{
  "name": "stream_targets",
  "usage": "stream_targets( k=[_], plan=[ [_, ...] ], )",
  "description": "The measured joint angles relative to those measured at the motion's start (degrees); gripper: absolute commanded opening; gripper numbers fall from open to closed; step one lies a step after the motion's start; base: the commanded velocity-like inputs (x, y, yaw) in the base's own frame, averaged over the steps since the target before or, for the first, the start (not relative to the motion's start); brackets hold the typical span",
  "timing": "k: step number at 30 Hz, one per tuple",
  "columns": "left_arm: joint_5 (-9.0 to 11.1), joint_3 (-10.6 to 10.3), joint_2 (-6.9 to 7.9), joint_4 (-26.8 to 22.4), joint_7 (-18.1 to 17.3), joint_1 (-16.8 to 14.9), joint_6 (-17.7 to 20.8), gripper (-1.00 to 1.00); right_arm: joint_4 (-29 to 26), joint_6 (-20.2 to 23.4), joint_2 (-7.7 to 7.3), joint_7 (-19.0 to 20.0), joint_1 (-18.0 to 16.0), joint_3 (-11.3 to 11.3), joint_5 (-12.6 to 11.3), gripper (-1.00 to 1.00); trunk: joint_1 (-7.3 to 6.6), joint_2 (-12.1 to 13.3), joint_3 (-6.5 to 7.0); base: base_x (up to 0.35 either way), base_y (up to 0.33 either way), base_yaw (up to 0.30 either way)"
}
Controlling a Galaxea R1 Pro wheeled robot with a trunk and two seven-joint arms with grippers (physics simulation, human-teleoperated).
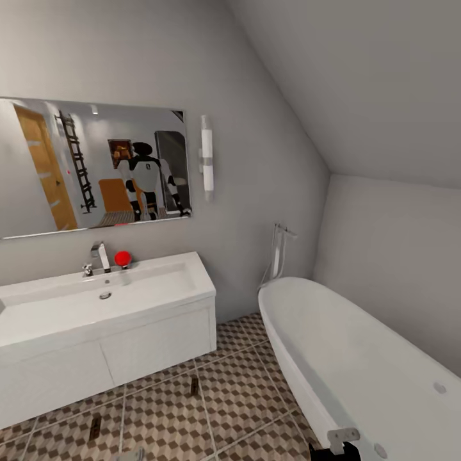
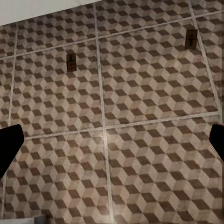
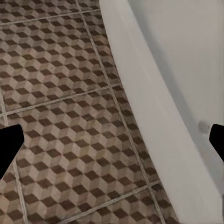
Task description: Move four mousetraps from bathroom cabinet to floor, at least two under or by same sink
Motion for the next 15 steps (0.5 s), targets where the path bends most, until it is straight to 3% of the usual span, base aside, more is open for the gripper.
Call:
stream_targets(
  k=[6, 15],
  plan=[
    [0.0, 0.1, 0.02, 0.0, 0.0, 0.0, -0.1, 1.0, 0.0, 0.0, 0.0, 0.0, 0.0, 0.0, 0.0, 1.0, 0.01, 0.0, 0.12, 0.078, -0.035, -0.157],
    [0.0, 0.1, 0.03, 0.0, 0.0, 0.1, -0.1, 1.0, 0.0, -0.1, -0.01, 0.0, 0.0, 0.0, 0.0, 1.0, 0.02, 0.0, 0.49, 0.013, -0.006, -0.255]
  ],
)
